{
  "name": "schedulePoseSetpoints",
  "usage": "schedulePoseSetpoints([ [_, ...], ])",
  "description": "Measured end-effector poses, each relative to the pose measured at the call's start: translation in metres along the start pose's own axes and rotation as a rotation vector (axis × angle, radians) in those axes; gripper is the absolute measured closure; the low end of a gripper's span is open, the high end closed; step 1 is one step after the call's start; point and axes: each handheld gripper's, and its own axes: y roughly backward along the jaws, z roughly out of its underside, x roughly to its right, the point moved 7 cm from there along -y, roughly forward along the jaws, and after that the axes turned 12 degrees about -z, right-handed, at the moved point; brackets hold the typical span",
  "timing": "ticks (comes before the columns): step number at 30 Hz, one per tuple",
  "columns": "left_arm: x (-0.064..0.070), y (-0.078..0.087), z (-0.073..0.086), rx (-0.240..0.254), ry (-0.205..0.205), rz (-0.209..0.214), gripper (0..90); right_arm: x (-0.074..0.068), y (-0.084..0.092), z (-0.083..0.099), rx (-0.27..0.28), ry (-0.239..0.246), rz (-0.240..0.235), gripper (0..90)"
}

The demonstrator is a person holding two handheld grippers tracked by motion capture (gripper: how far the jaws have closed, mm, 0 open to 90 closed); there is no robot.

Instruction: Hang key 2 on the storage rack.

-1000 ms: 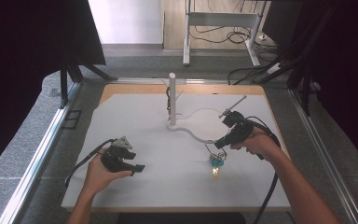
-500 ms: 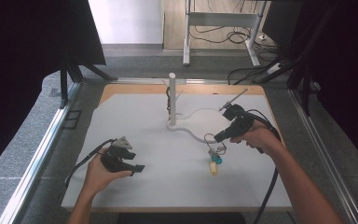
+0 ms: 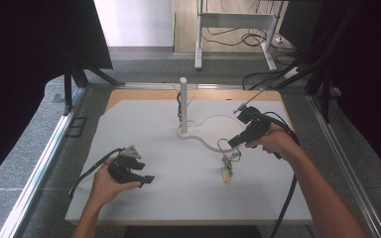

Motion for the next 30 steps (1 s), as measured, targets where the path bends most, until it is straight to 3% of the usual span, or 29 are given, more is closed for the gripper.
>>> schedulePoseSetpoints([
  [6,0.000,0.000,0.000,0.001,-0.002,0.000,34.8,0.000,0.004,-0.006,-0.007,-0.001,-0.005,87.7],
  [16,-0.001,0.001,0.000,0.009,0.003,-0.002,34.8,0.006,0.001,-0.010,-0.067,-0.023,-0.001,87.7],
  [30,0.000,0.001,0.000,0.007,0.003,0.000,34.7,0.005,0.010,-0.023,-0.059,-0.016,0.007,87.7],
])
